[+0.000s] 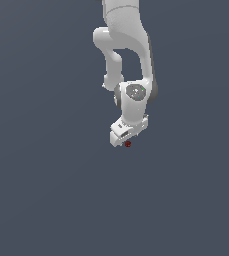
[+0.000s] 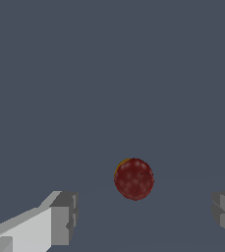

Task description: Pick up the object and move it to a goal position.

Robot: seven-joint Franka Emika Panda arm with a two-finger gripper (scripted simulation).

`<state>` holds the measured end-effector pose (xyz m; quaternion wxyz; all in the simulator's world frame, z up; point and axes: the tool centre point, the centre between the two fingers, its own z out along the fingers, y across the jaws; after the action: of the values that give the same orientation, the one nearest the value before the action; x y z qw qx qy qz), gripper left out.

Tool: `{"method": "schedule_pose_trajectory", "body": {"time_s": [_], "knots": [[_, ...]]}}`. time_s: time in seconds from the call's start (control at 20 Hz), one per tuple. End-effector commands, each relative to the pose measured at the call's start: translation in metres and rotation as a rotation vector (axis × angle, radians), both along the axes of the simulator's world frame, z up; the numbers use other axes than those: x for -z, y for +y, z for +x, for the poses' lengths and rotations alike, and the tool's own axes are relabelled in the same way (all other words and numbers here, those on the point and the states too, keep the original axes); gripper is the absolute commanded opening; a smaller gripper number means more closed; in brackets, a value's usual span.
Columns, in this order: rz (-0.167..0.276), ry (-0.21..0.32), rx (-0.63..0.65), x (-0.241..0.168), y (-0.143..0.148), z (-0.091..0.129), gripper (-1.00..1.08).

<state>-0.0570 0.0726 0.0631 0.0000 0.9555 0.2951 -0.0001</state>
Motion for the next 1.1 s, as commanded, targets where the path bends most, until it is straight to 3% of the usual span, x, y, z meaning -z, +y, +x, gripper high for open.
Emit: {"method": "schedule_pose_trajectory", "body": {"time_s": [0.0, 0.6, 0.65, 1.05], "knots": [[0.000, 0.001, -0.001, 0.007, 0.000, -0.001, 1.00], [0.000, 0.000, -0.006, 0.046, 0.000, -0.001, 1.00], [0.000, 0.000, -0.006, 0.046, 0.000, -0.001, -1.00], [0.000, 0.000, -0.006, 0.046, 0.000, -0.001, -1.00]]}}
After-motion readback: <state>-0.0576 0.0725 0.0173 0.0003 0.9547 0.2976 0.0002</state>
